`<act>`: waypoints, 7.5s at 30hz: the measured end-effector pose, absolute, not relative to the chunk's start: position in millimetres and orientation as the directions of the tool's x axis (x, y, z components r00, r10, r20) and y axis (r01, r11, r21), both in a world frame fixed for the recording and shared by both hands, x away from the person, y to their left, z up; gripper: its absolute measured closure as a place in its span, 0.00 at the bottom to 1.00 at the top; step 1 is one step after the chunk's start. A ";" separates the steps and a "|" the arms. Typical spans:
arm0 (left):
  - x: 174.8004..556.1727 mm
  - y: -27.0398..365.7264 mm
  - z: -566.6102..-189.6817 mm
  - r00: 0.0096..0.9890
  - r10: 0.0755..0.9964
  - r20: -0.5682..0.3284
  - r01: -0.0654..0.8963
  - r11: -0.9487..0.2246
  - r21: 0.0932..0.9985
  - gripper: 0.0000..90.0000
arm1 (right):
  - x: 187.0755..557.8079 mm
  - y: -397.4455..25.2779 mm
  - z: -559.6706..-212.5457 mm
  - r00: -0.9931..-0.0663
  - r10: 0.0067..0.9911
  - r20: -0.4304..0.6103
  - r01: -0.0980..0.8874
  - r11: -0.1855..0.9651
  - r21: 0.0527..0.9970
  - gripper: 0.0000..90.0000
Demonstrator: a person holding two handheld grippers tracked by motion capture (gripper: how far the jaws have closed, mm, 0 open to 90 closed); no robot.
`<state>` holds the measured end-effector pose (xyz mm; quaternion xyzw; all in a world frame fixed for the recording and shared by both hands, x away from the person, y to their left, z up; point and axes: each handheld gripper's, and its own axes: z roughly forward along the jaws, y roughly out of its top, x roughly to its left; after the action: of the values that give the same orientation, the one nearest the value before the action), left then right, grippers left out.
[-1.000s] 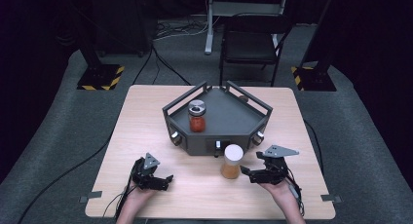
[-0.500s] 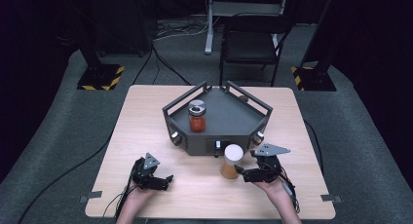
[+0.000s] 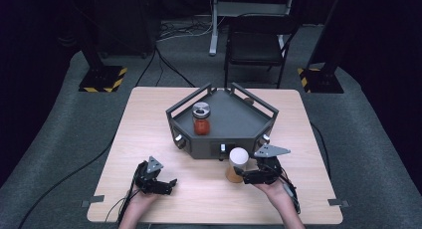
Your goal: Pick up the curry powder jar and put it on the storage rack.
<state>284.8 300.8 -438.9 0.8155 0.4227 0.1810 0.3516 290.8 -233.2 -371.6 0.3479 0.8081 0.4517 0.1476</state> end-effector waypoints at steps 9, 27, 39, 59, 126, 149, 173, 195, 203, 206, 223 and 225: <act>284.8 300.7 -438.9 0.576 0.817 -0.003 0.563 -0.395 0.727 0.02 | 293.1 -221.0 -371.6 -0.722 0.690 0.054 0.413 0.367 0.833 0.24; 284.7 300.7 -438.9 0.576 0.817 -0.002 0.562 -0.395 0.727 0.02 | 292.2 -211.1 -368.1 -0.714 0.700 0.025 0.405 0.384 0.830 0.36; 284.8 300.7 -438.9 0.577 0.817 -0.003 0.562 -0.395 0.727 0.02 | 289.8 -214.8 -366.4 -0.708 0.705 0.038 0.417 0.374 0.829 0.36; 284.8 300.7 -438.9 0.577 0.817 -0.003 0.562 -0.395 0.726 0.02 | 279.5 -220.4 -351.6 -0.709 0.705 0.005 0.380 0.377 0.845 0.36; 285.3 301.0 -438.5 0.580 0.815 0.002 0.560 -0.401 0.725 0.02 | 292.3 -226.9 -255.4 -0.673 0.737 -0.067 0.285 0.341 0.896 0.36; 285.4 301.1 -438.5 0.580 0.814 0.002 0.560 -0.401 0.725 0.02 | 323.5 -200.9 -241.7 -0.617 0.780 -0.103 0.291 0.348 0.891 0.36; 285.6 301.2 -438.5 0.582 0.813 0.002 0.560 -0.402 0.725 0.02 | 364.6 -197.9 -253.5 -0.538 0.843 -0.026 0.395 0.279 0.875 0.36; 285.4 301.0 -438.5 0.581 0.814 0.003 0.560 -0.402 0.725 0.02 | 375.7 -211.8 -256.9 -0.560 0.827 0.049 0.429 0.239 0.871 0.27; 285.4 300.9 -438.5 0.581 0.814 0.003 0.560 -0.402 0.725 0.02 | 365.7 -210.2 -264.0 -0.552 0.833 0.027 0.419 0.250 0.873 0.15; 285.4 300.9 -438.5 0.581 0.814 0.003 0.560 -0.402 0.725 0.02 | 363.1 -213.2 -266.3 -0.548 0.836 0.023 0.417 0.250 0.874 0.11; 285.3 300.8 -438.6 0.580 0.814 0.002 0.560 -0.401 0.725 0.02 | 345.7 -228.6 -281.9 -0.533 0.846 0.009 0.401 0.243 0.883 0.00; 285.3 300.8 -438.6 0.580 0.814 0.003 0.560 -0.401 0.725 0.02 | 343.7 -232.4 -284.9 -0.536 0.844 0.011 0.399 0.241 0.885 0.00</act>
<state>285.3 300.8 -438.6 0.8170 0.4205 0.1818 0.3502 343.7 -232.4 -284.9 0.4150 0.7489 0.4551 0.2446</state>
